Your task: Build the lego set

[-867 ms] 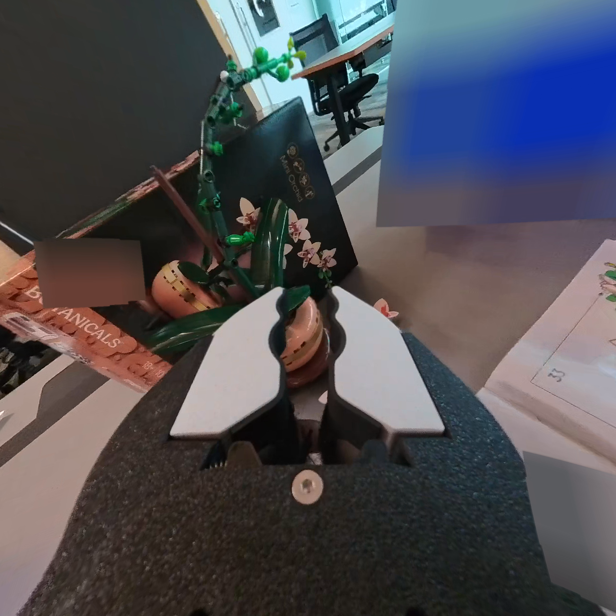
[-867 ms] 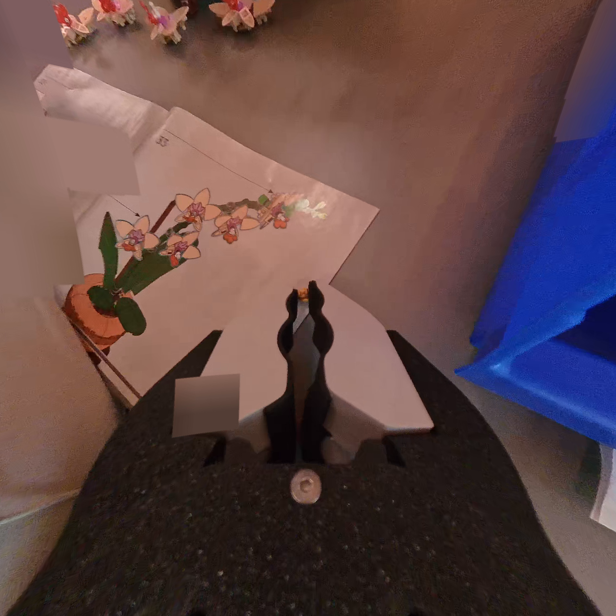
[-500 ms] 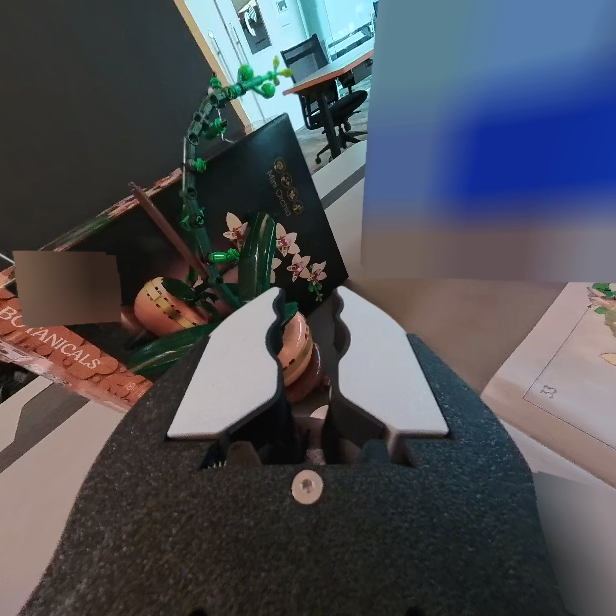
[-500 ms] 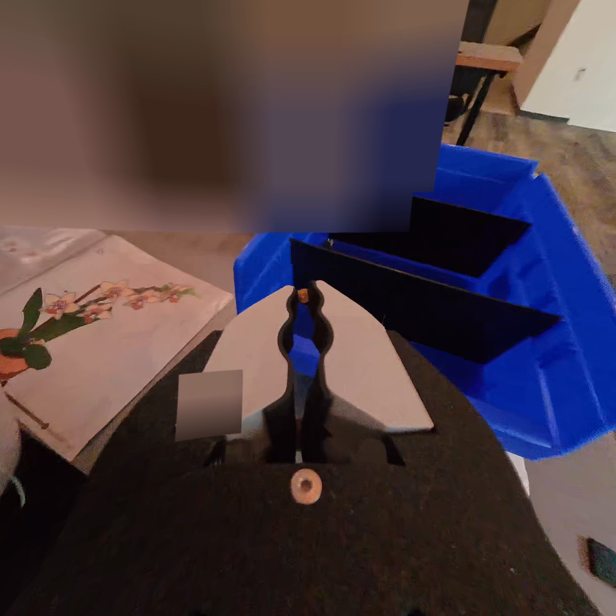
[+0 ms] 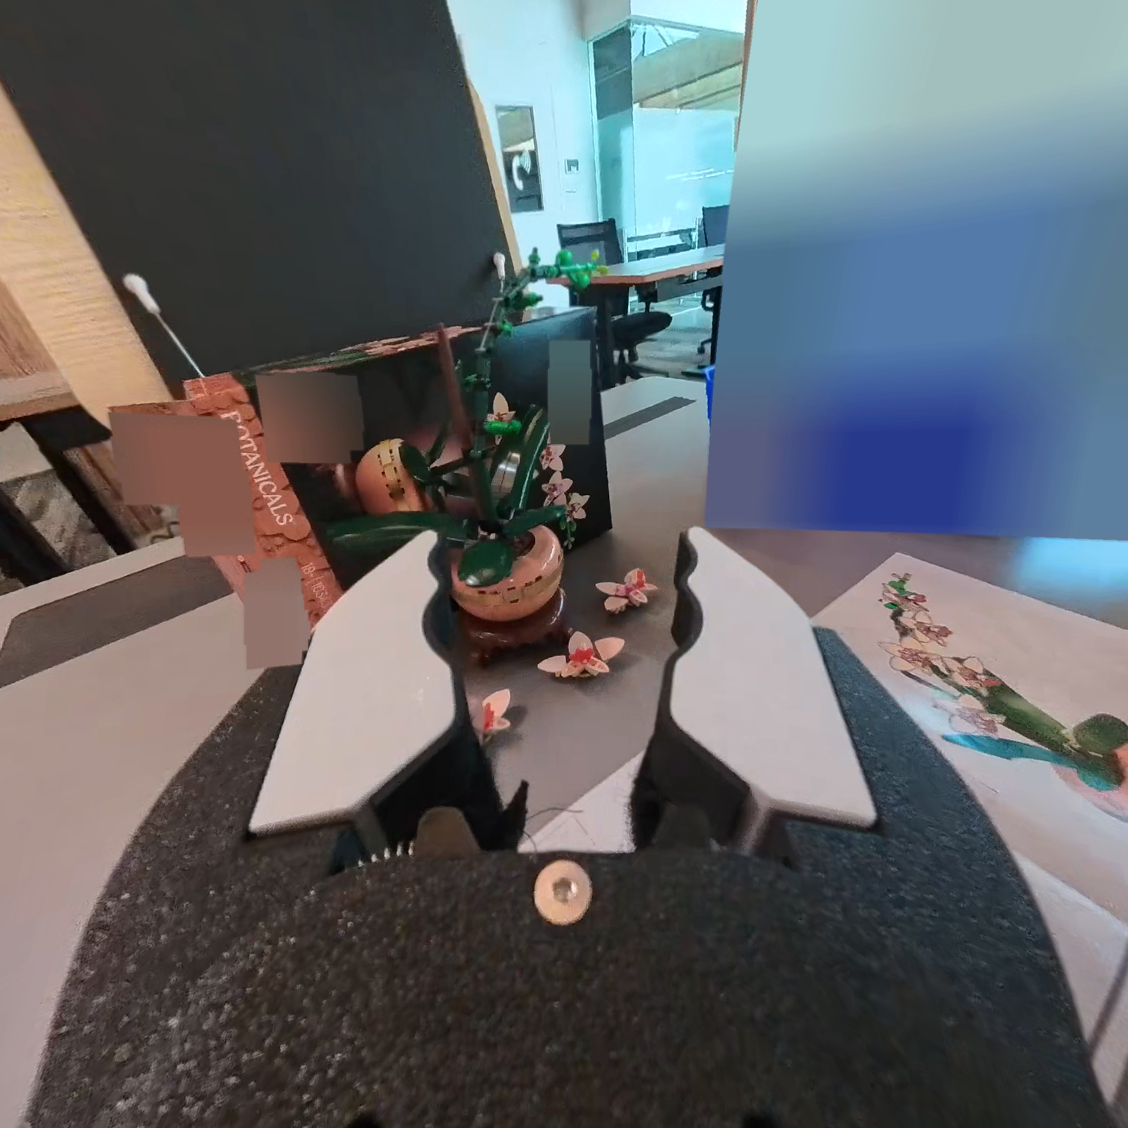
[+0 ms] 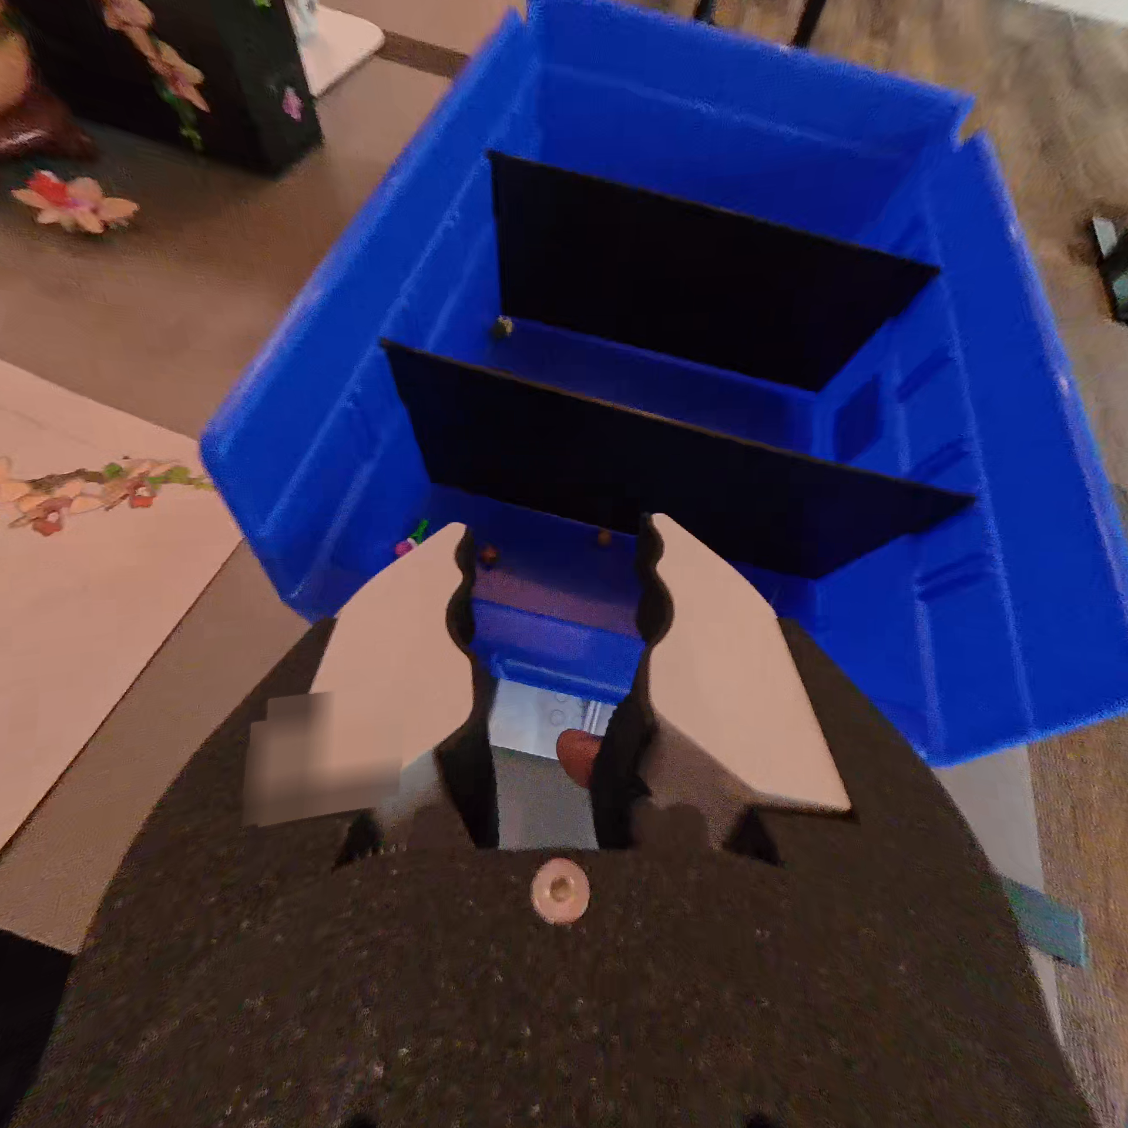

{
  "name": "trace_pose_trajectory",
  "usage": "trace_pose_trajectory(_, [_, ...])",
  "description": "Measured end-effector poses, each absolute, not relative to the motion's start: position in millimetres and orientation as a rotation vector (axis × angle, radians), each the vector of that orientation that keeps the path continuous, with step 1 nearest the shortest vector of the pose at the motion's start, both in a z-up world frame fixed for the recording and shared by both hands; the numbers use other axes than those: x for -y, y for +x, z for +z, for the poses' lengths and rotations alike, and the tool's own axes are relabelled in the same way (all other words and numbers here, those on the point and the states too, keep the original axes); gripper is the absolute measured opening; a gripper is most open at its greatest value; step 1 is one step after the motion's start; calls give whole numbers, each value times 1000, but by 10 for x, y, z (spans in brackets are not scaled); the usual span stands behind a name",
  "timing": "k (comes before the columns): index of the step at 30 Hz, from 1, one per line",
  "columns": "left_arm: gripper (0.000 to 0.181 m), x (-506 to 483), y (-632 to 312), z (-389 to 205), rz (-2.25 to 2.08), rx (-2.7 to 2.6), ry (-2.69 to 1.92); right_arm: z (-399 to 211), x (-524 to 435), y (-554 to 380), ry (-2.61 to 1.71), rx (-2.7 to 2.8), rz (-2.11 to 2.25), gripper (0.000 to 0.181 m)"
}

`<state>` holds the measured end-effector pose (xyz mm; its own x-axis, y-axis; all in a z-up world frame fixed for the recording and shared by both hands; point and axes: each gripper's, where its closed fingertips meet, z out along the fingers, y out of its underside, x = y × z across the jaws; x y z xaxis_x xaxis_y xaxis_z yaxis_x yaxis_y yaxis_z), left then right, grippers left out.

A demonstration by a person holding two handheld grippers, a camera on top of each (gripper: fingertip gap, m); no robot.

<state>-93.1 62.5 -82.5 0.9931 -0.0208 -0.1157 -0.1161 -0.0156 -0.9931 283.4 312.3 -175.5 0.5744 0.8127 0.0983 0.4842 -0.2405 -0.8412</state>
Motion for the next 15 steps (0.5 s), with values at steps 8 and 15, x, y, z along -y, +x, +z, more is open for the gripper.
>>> trace_pose_trajectory(8, [21, -85, -1202, -914, 132, -150, -1565, -498, -2748, 2880, -1245, 653, 967, 56])
trace_pose_trajectory(15, [50, -17, -1075, -1099, 64, -350, -1629, -231, -1589, 2133, -916, 969, 1069, 119])
